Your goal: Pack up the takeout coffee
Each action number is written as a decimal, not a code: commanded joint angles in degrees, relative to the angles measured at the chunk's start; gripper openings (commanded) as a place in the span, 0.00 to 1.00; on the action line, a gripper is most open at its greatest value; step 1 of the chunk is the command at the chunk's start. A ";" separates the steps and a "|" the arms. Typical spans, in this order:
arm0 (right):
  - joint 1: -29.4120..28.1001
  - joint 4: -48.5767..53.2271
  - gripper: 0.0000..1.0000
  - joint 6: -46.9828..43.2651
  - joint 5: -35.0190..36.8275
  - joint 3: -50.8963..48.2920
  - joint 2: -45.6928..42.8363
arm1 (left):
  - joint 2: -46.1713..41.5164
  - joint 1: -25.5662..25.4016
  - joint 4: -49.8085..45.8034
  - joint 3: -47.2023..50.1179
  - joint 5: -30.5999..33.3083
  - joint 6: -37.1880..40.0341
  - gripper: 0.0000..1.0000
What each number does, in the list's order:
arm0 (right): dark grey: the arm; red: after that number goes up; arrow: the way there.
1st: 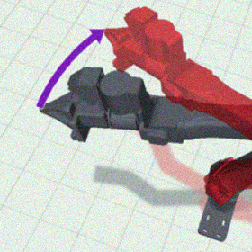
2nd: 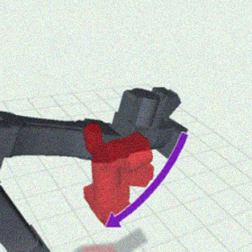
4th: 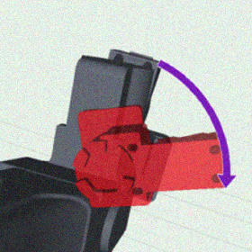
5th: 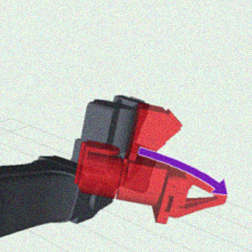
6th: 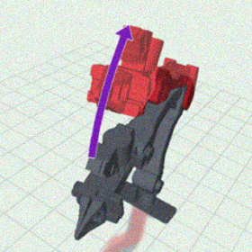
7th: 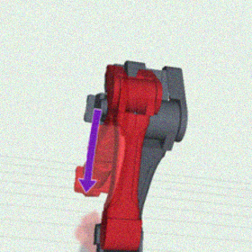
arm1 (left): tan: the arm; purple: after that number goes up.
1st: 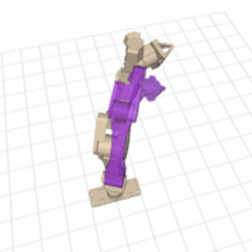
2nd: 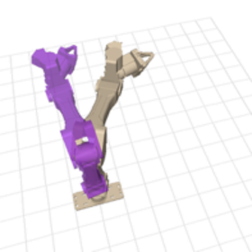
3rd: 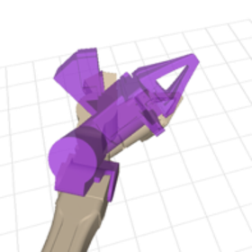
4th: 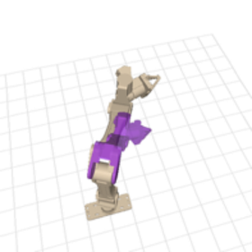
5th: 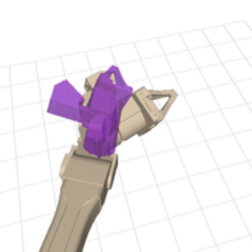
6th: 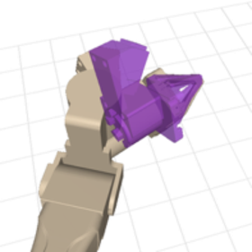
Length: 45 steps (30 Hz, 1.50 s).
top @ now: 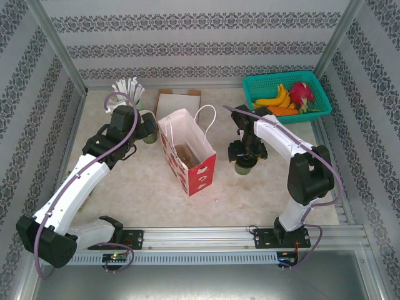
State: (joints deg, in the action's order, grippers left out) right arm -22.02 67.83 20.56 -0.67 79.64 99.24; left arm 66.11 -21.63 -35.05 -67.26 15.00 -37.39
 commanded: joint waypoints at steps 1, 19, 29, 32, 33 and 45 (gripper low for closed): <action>-0.90 -0.53 0.85 -1.07 2.29 -1.36 -2.21 | -0.38 0.37 1.92 -2.56 -3.54 2.50 1.00; -3.28 3.77 0.70 -7.57 -2.32 -1.12 -13.24 | 20.84 2.04 -8.38 -27.27 -20.63 32.87 1.00; -3.39 5.20 0.69 -6.98 -2.73 -1.11 -16.76 | 31.32 1.85 -18.83 -37.83 -33.76 48.01 0.90; -3.30 5.29 0.69 -7.02 -2.35 -1.45 -17.76 | 32.07 1.89 -19.56 -37.99 -33.25 50.19 0.82; -3.25 5.29 0.69 -7.11 -2.23 -1.65 -17.99 | 31.99 1.93 -19.56 -37.78 -33.61 50.78 0.78; -3.12 9.43 0.61 -8.65 -5.23 2.50 -20.03 | 30.90 1.94 -16.98 -35.75 -34.85 44.77 0.17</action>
State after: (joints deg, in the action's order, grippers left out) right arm -24.91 74.26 13.08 -4.58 79.46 80.86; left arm 97.91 -20.12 -52.34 -103.63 -19.84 10.07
